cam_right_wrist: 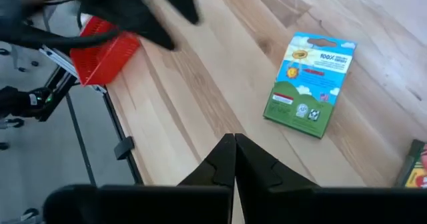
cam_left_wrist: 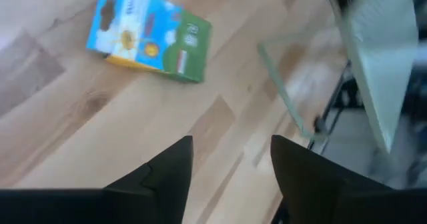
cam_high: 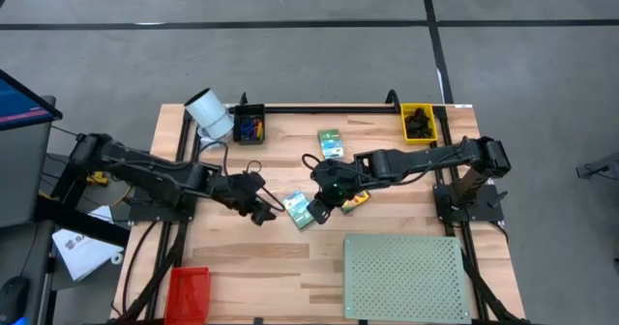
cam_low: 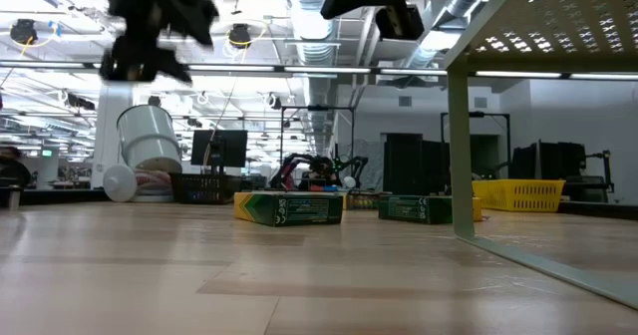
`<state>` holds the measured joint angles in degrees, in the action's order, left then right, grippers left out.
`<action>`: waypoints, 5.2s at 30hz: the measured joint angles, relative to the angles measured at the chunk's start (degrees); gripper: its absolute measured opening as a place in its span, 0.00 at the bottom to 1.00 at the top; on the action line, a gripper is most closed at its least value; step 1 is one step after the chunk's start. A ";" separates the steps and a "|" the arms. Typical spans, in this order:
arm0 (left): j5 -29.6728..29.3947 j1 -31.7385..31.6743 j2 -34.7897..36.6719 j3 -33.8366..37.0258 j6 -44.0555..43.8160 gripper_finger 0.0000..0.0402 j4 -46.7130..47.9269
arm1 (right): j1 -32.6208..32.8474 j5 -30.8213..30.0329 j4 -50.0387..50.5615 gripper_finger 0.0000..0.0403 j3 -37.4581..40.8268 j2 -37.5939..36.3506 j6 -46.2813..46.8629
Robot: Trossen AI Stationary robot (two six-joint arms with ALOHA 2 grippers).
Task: Pick & Place Office Desk Supplies
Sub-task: Put the green crayon box into the orange bin
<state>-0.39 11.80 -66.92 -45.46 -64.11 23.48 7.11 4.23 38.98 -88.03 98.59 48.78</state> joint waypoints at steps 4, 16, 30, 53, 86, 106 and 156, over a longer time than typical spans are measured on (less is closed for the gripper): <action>0.26 -2.76 0.00 10.94 -8.00 0.54 -17.59 | 0.82 -1.79 -0.10 0.05 0.00 -0.51 1.71; -1.57 -11.83 -0.02 26.91 -13.91 0.52 -36.82 | 2.32 -8.90 3.91 0.32 0.02 -6.10 3.32; 0.33 -13.83 -14.99 26.39 -13.24 0.52 -48.47 | 2.66 -11.83 4.37 0.41 0.02 -11.04 3.81; 1.90 -14.13 -26.08 21.23 -12.44 0.41 -55.70 | 3.06 -14.86 5.85 0.41 0.02 -14.23 3.32; 10.45 -5.07 1.79 20.23 -10.76 0.00 -40.91 | 2.89 -16.83 7.30 0.41 0.02 -14.21 2.36; 8.21 21.19 21.68 9.45 -8.22 0.00 -8.39 | 2.17 -17.81 7.11 0.41 0.02 -14.16 1.80; -19.21 66.39 12.92 9.46 -47.92 0.00 -3.95 | -0.57 -17.73 5.57 0.41 0.11 -13.86 1.79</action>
<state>-19.59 78.20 -54.00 -36.00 -112.03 19.52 6.54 -13.50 44.56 -87.92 84.73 50.57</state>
